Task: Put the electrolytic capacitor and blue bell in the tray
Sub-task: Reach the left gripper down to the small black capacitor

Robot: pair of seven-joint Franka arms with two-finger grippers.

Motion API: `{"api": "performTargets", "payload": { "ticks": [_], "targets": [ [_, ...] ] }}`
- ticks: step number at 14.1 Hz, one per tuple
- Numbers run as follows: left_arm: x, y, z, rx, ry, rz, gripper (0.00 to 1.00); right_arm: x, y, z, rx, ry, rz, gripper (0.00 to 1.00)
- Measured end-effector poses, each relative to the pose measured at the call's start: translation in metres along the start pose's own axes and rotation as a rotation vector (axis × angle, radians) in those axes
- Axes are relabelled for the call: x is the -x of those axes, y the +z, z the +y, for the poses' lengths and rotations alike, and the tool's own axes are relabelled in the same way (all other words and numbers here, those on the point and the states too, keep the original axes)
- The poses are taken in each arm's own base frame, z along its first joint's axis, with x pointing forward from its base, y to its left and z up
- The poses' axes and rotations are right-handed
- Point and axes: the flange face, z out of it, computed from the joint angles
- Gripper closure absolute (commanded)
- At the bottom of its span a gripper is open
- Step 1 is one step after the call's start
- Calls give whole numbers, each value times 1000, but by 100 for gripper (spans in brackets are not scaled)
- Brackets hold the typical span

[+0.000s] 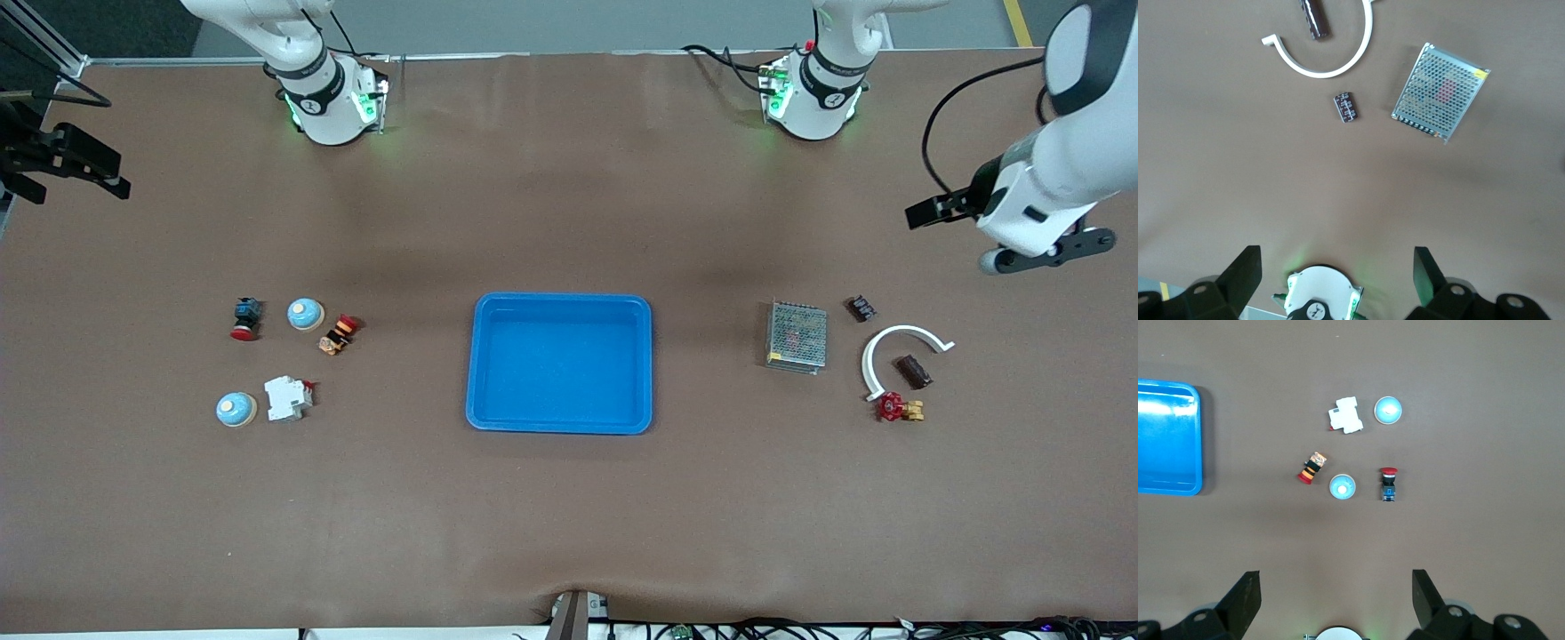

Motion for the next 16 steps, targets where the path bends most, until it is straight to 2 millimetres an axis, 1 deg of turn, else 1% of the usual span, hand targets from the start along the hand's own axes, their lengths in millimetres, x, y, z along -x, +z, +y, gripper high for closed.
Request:
{"api": "performTargets", "payload": {
  "ticks": [3, 7, 8, 10, 12, 14, 16],
  "targets": [
    [-14, 51, -9, 15, -37, 15, 0, -6, 0, 4, 9, 29, 32, 0],
    [-33, 133, -27, 43, -86, 38, 0, -15, 9, 10, 11, 46, 65, 0],
    [-37, 150, -35, 49, -103, 35, 0, -17, 10, 10, 11, 48, 66, 0],
    [-46, 176, -49, 62, -135, 28, 0, -17, 10, 10, 10, 55, 68, 0],
    [-58, 196, -63, 101, -186, 33, 0, -17, 10, 9, 5, 61, 69, 0],
    [-69, 215, -73, 147, -234, 36, 6, -17, 10, 6, 1, 82, 69, 0],
    [-77, 238, -74, 184, -268, 43, 10, -17, 10, 4, -2, 94, 69, 0]
  ]
}}
